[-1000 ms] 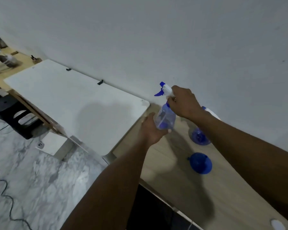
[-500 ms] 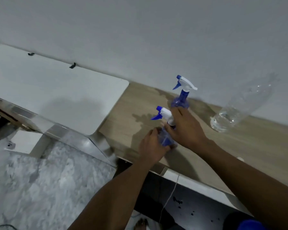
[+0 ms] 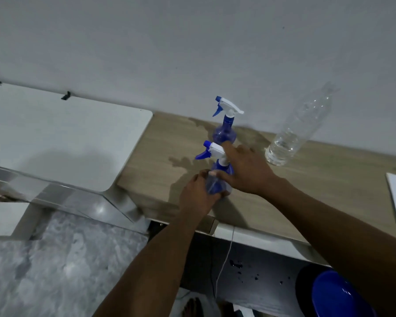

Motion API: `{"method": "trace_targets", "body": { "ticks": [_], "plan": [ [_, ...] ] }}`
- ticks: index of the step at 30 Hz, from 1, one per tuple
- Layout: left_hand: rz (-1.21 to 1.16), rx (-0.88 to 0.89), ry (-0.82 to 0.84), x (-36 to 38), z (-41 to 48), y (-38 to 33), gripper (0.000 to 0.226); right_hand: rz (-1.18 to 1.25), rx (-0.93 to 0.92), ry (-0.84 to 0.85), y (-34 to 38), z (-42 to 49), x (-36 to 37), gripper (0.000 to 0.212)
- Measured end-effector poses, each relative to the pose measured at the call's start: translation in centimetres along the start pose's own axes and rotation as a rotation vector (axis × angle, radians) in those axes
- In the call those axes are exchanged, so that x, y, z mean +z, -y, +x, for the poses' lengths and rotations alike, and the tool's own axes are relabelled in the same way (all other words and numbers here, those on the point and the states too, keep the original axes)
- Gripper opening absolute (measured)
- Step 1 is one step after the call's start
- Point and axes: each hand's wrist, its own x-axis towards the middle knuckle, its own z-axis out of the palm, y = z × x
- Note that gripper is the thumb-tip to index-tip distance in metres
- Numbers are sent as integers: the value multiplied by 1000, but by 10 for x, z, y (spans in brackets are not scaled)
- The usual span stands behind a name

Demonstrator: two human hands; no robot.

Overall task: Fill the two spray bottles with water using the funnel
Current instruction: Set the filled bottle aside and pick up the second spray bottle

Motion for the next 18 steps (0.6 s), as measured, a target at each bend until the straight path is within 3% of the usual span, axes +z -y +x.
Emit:
{"method": "trace_targets", "body": {
  "ticks": [3,7,10,12,15,18],
  "plan": [
    [-6,-17,12,1,0,1,82,23,-14,-9,4,1,3,44],
    [-1,6,15,2,-1,1,80,8,-27,82,-3,-4,-8,65],
    [16,-7,23,6,-3,-1,88,-41,5,18,0,-3,-5,52],
    [11,-19,19,8,-4,-1,92,123,14,46,1,-4,0,44],
    [16,-3,24,8,-4,-1,86,433,65,199,-4,-5,-5,58],
    [4,13,24,8,-4,-1,78,447,105,171,-9,-7,-5,63]
  ]
}}
